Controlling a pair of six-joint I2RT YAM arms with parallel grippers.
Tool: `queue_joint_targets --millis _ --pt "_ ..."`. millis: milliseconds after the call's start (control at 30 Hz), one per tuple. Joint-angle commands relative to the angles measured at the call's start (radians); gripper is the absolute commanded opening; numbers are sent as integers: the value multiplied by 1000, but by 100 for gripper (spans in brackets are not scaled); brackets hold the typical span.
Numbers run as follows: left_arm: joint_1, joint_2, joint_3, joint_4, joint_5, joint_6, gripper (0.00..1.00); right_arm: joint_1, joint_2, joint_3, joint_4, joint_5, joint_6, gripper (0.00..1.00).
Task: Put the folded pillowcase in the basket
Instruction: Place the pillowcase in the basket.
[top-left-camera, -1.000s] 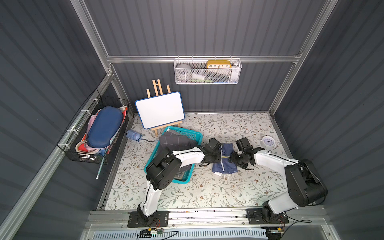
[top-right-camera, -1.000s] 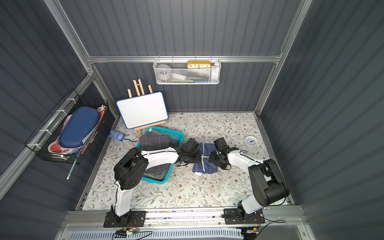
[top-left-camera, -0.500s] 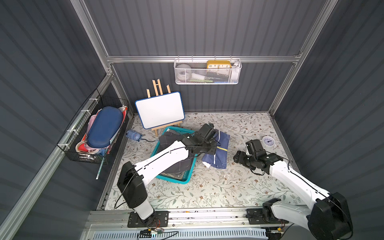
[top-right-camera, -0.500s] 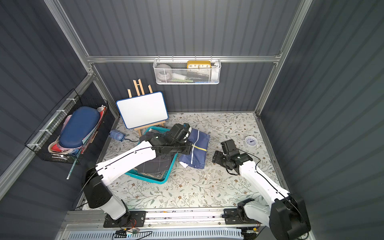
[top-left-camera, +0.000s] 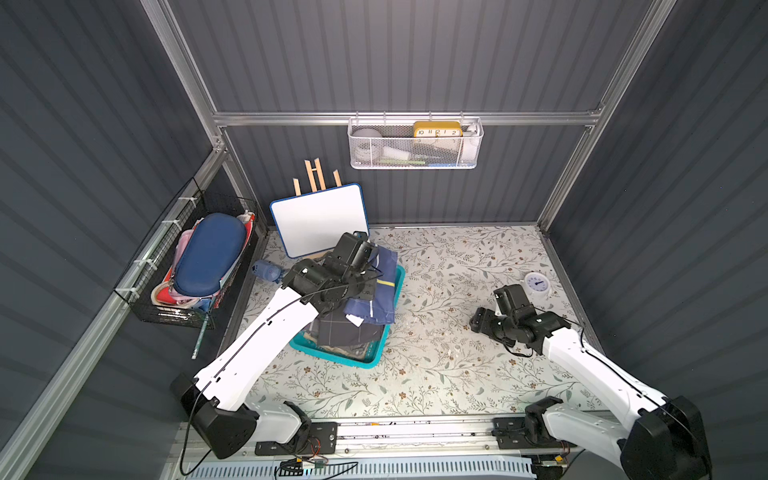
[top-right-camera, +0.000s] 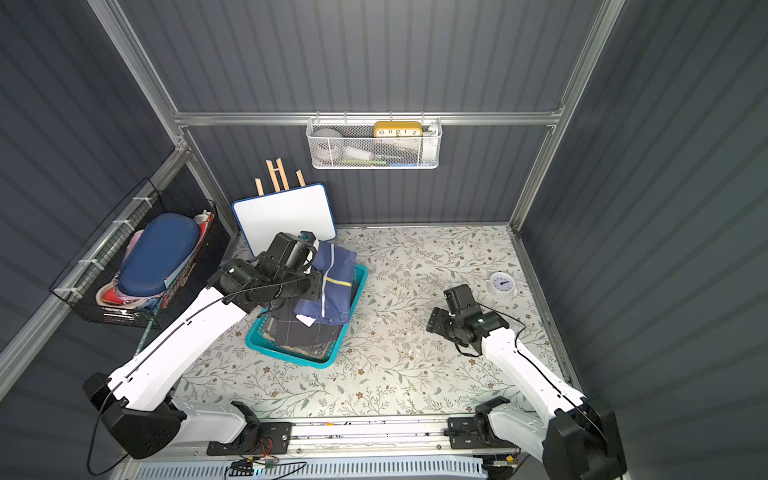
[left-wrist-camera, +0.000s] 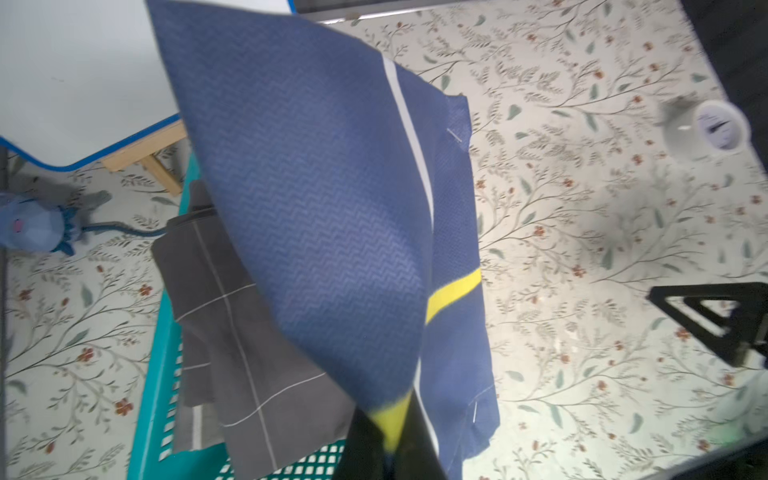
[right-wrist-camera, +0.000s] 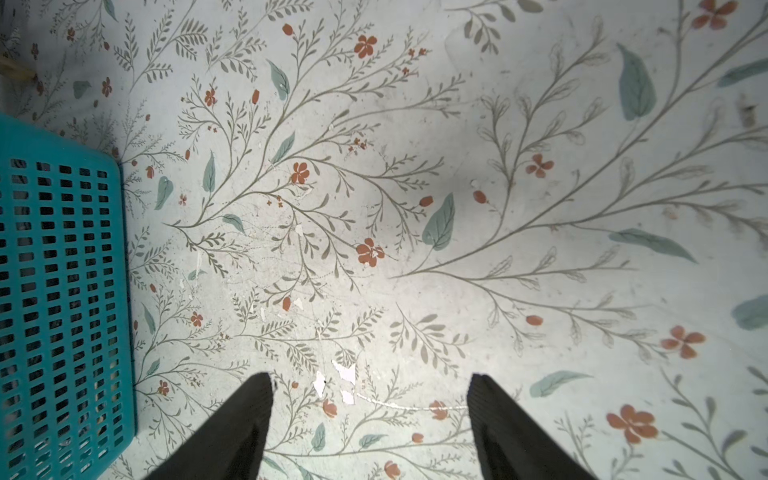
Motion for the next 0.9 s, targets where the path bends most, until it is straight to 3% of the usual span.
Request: queue_joint_targets --millis 0,267,600,733,867 --pt "19 -10 -46 -9 -13 61 1 6 -15 -15 -24 11 -3 79" --pt "130 13 -172 86 -15 141 1 5 -26 -33 -35 28 -3 79" --pt "156 -36 -330 300 164 172 0 6 -19 -51 -23 22 0 79" --pt "184 -39 -361 314 117 145 1 5 -14 -51 -23 16 0 79" --pt "300 -26 -399 299 54 104 4 6 -23 -55 -24 16 -1 79"
